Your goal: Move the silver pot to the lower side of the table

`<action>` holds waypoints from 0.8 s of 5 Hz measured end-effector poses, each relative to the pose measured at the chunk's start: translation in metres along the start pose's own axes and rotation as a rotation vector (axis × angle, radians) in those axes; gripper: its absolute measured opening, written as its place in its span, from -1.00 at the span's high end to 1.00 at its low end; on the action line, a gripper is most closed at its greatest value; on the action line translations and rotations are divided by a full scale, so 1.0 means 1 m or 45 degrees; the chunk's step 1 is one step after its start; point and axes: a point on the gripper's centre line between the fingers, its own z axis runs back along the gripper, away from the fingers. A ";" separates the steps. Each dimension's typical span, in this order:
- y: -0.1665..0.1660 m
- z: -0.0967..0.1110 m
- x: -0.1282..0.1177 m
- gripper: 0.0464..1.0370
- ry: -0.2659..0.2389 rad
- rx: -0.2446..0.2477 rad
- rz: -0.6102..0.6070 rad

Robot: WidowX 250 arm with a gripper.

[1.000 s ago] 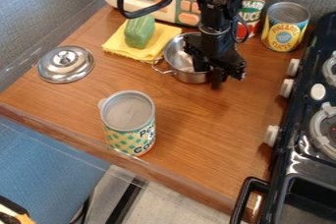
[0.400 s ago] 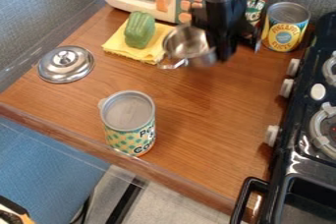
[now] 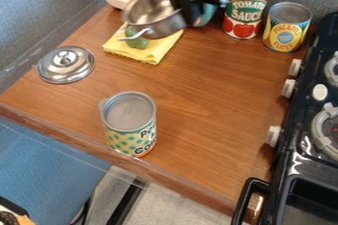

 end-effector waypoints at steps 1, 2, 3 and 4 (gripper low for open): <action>0.023 -0.004 -0.031 0.94 0.062 0.052 0.049; 0.037 -0.014 -0.056 0.94 0.129 0.105 0.047; 0.046 -0.019 -0.068 0.94 0.148 0.158 0.068; 0.054 -0.036 -0.072 0.94 0.183 0.222 0.094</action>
